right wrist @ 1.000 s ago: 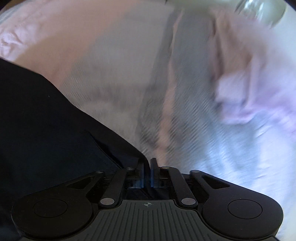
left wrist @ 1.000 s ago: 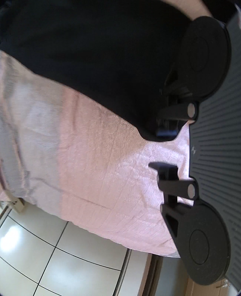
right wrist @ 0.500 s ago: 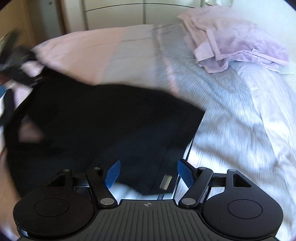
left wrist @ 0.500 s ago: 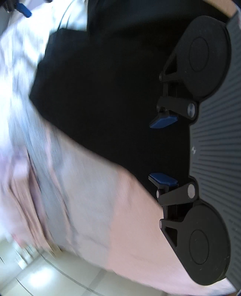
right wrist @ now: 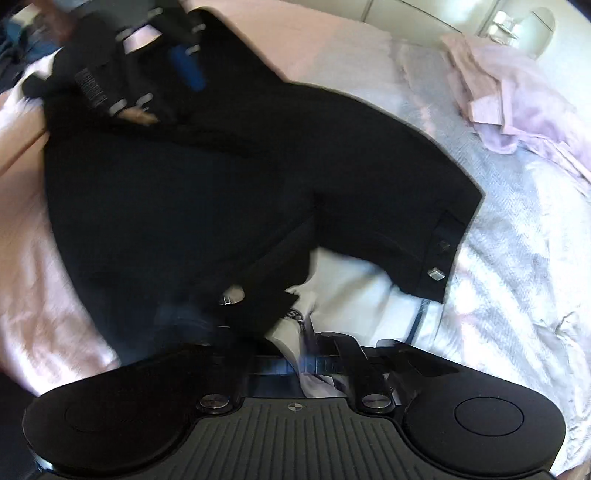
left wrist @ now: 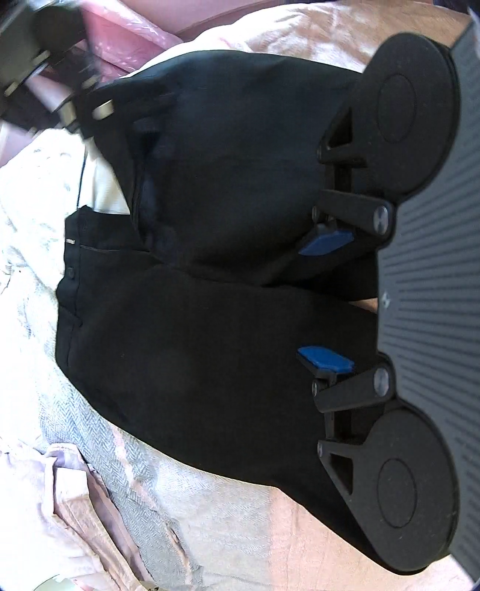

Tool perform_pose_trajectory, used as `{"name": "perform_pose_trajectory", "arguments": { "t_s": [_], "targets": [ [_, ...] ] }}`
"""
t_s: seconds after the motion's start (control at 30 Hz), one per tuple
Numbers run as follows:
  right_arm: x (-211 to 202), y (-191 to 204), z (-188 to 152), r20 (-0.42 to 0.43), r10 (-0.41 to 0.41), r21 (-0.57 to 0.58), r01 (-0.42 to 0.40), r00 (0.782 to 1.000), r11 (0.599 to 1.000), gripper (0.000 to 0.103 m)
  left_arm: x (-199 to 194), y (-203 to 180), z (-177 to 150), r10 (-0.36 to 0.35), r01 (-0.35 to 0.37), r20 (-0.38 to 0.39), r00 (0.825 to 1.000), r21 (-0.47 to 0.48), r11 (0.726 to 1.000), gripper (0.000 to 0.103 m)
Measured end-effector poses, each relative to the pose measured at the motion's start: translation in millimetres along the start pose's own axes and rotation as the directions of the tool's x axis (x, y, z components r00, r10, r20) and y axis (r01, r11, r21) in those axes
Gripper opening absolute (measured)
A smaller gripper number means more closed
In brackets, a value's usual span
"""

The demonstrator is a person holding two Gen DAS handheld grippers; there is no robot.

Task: Fold clothes
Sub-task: 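Lay the black trousers flat on the bed and open both grippers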

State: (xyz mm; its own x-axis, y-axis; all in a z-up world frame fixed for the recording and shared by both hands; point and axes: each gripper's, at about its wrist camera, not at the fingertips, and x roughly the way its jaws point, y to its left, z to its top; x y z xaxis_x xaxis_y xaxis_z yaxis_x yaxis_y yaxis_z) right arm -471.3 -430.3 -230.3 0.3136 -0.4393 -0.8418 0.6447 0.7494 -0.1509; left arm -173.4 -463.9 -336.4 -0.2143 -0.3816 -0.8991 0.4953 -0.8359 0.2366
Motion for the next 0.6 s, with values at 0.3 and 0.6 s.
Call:
{"name": "perform_pose_trajectory", "arguments": {
  "t_s": [0.3,0.6],
  "targets": [
    [45,-116,13,0.010,0.098,0.405,-0.094,0.995,0.910,0.001,28,4,42,-0.033,0.033,0.003,0.999,-0.019,0.999,0.051],
    [54,-136,4,-0.001,0.127,0.531,-0.107,0.992,0.841,0.052,45,9,64,-0.048,0.047,-0.028,0.998,-0.013,0.999,0.053]
  ]
}}
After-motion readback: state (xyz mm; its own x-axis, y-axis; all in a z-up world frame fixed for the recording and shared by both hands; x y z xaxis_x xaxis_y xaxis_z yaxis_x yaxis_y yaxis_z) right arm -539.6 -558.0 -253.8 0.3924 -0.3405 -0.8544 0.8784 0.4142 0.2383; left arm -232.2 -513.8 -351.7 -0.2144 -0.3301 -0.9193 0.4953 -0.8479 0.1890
